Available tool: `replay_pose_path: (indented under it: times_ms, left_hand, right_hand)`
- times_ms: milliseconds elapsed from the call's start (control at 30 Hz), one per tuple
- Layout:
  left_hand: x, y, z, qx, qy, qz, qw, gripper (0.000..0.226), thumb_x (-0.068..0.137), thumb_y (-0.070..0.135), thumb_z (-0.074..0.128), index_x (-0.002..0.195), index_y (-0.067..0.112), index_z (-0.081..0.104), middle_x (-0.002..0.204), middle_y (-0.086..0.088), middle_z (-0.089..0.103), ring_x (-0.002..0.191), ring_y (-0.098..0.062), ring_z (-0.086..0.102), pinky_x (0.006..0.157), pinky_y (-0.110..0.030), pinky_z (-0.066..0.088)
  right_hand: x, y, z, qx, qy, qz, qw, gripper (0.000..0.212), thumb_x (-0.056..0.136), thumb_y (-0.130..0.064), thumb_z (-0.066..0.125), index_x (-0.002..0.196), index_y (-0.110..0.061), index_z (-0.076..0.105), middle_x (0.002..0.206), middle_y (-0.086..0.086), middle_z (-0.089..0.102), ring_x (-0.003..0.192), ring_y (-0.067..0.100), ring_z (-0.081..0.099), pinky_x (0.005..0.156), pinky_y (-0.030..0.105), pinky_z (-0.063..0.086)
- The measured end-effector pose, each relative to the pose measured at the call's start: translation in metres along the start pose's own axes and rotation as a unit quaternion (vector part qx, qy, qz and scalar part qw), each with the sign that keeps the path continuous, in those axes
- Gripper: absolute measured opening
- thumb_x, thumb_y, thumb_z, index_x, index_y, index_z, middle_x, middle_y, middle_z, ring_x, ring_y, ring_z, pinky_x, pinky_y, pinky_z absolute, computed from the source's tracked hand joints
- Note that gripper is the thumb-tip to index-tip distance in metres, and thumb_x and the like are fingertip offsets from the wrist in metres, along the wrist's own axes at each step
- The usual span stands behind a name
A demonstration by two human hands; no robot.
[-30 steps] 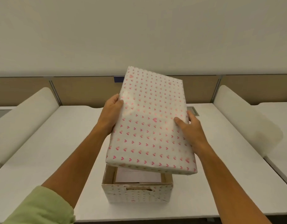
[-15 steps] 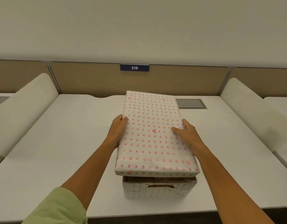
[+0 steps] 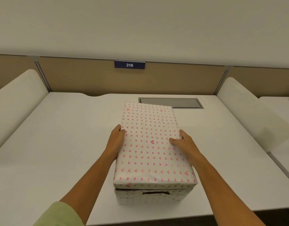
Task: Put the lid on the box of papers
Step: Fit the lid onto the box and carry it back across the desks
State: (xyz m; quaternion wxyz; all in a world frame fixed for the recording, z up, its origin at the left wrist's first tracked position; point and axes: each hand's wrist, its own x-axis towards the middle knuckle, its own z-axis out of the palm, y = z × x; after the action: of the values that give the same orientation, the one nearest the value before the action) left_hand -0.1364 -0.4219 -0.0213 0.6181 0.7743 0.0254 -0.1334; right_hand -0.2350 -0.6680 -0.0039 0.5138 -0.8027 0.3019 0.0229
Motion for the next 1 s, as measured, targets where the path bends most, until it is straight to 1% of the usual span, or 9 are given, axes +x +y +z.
replay_pose_path:
  times_ms: [100, 200, 300, 467, 600, 700, 833, 967, 1000]
  left_hand:
    - [0.0, -0.004, -0.001, 0.005, 0.009, -0.011, 1.0, 0.024, 0.101, 0.025, 0.034, 0.115, 0.022, 0.053, 0.107, 0.009, 0.062, 0.097, -0.017, 0.065, 0.07, -0.03, 0.053]
    - [-0.001, -0.008, -0.001, 0.016, 0.019, -0.015, 1.0, 0.021, 0.102, 0.026, 0.035, 0.116, 0.025, 0.051, 0.107, 0.01, 0.059, 0.099, -0.016, 0.064, 0.074, -0.031, 0.053]
    - [-0.001, -0.01, 0.0, 0.022, 0.027, -0.012, 0.999, 0.018, 0.102, 0.026, 0.035, 0.112, 0.028, 0.049, 0.1, 0.016, 0.058, 0.092, -0.011, 0.063, 0.066, -0.025, 0.05]
    - [-0.002, -0.009, 0.0, 0.027, 0.037, -0.002, 0.999, 0.018, 0.103, 0.028, 0.036, 0.114, 0.027, 0.051, 0.101, 0.015, 0.059, 0.09, -0.009, 0.062, 0.065, -0.023, 0.048]
    - [-0.003, -0.013, 0.002, 0.032, 0.033, -0.009, 0.999, 0.02, 0.103, 0.029, 0.035, 0.117, 0.03, 0.05, 0.113, 0.01, 0.06, 0.101, -0.015, 0.063, 0.079, -0.033, 0.053]
    - [-0.003, -0.015, 0.0, 0.031, 0.03, -0.015, 0.999, 0.021, 0.103, 0.028, 0.036, 0.116, 0.032, 0.051, 0.114, 0.009, 0.061, 0.099, -0.013, 0.064, 0.074, -0.03, 0.054]
    - [-0.004, -0.014, 0.0, 0.031, 0.031, -0.013, 0.999, 0.024, 0.103, 0.029, 0.036, 0.12, 0.03, 0.052, 0.119, 0.007, 0.062, 0.099, -0.013, 0.064, 0.071, -0.028, 0.053]
    - [-0.009, -0.012, -0.003, 0.021, 0.017, -0.022, 0.999, 0.036, 0.102, 0.031, 0.039, 0.136, 0.026, 0.049, 0.126, 0.007, 0.061, 0.108, -0.018, 0.064, 0.087, -0.04, 0.058]
    - [-0.011, -0.012, -0.005, 0.006, 0.01, -0.028, 1.0, 0.035, 0.102, 0.03, 0.041, 0.136, 0.027, 0.048, 0.122, 0.011, 0.061, 0.105, -0.016, 0.065, 0.085, -0.038, 0.058]
  right_hand:
    - [0.002, 0.005, 0.003, 0.019, -0.014, 0.005, 1.0, 0.076, 0.095, -0.034, 0.066, 0.157, -0.022, 0.026, 0.155, 0.005, 0.043, 0.133, 0.032, 0.052, 0.107, 0.054, 0.046]
    - [0.004, 0.006, 0.004, 0.005, -0.015, -0.003, 1.0, 0.073, 0.094, -0.035, 0.066, 0.156, -0.022, 0.028, 0.153, 0.005, 0.045, 0.132, 0.032, 0.053, 0.104, 0.052, 0.047]
    - [0.007, 0.007, 0.004, -0.006, -0.015, -0.006, 1.0, 0.071, 0.095, -0.035, 0.066, 0.154, -0.021, 0.029, 0.152, 0.004, 0.046, 0.132, 0.031, 0.052, 0.102, 0.049, 0.048]
    - [0.012, 0.002, 0.003, -0.031, -0.017, -0.008, 0.999, 0.074, 0.093, -0.039, 0.066, 0.155, -0.023, 0.027, 0.154, 0.006, 0.043, 0.136, 0.033, 0.048, 0.108, 0.055, 0.045]
    - [0.011, 0.004, 0.005, -0.056, -0.015, -0.012, 0.998, 0.076, 0.093, -0.043, 0.064, 0.155, -0.024, 0.025, 0.154, 0.007, 0.04, 0.138, 0.035, 0.044, 0.109, 0.06, 0.043]
    - [0.009, 0.007, 0.005, -0.069, -0.015, -0.018, 0.997, 0.077, 0.093, -0.047, 0.063, 0.156, -0.026, 0.023, 0.155, 0.006, 0.039, 0.139, 0.034, 0.043, 0.109, 0.06, 0.043]
    - [0.009, 0.008, 0.004, -0.078, -0.008, -0.025, 0.997, 0.077, 0.093, -0.047, 0.064, 0.156, -0.026, 0.025, 0.154, 0.007, 0.042, 0.135, 0.033, 0.049, 0.107, 0.056, 0.046]
    - [-0.001, 0.011, 0.005, -0.12, 0.006, -0.042, 0.992, 0.089, 0.091, -0.059, 0.059, 0.16, -0.03, 0.011, 0.156, 0.005, 0.041, 0.135, 0.033, 0.051, 0.104, 0.052, 0.047]
    - [-0.006, 0.013, 0.003, -0.128, 0.015, -0.044, 0.991, 0.094, 0.09, -0.062, 0.059, 0.161, -0.031, 0.005, 0.155, 0.005, 0.043, 0.133, 0.033, 0.054, 0.101, 0.051, 0.049]
